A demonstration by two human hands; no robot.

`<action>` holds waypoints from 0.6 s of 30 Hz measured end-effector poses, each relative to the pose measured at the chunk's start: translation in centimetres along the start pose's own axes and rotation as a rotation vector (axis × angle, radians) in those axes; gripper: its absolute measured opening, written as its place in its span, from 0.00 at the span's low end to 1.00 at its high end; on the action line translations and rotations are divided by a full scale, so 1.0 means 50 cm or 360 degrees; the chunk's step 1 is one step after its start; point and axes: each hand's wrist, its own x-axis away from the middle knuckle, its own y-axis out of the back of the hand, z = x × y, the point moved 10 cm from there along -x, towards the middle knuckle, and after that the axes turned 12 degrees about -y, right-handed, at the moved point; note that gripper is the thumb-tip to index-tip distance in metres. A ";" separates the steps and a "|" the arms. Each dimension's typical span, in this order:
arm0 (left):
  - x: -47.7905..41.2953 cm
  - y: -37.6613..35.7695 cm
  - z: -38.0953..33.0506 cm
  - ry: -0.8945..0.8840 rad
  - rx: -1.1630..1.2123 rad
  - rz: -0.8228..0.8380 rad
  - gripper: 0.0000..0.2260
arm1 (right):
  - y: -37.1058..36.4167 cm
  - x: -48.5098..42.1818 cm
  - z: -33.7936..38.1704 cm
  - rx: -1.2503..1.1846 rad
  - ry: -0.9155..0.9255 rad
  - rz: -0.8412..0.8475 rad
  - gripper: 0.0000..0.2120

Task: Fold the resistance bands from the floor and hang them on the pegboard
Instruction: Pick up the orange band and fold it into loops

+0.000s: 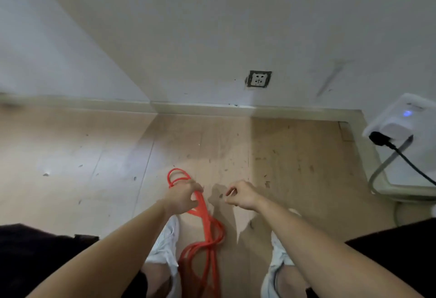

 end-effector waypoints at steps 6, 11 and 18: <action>0.004 -0.078 0.058 0.0053 -0.0069 0.0113 0.29 | -0.148 -0.022 -0.047 0.0273 -0.0136 -0.0082 0.17; -0.013 -0.131 0.029 -0.0097 -0.0424 0.0145 0.28 | -0.207 -0.032 -0.094 0.0493 -0.0221 -0.0119 0.18; -0.032 -0.108 0.010 -0.0233 -0.0333 -0.0081 0.17 | -0.108 -0.070 -0.131 -0.0073 -0.0404 -0.0274 0.03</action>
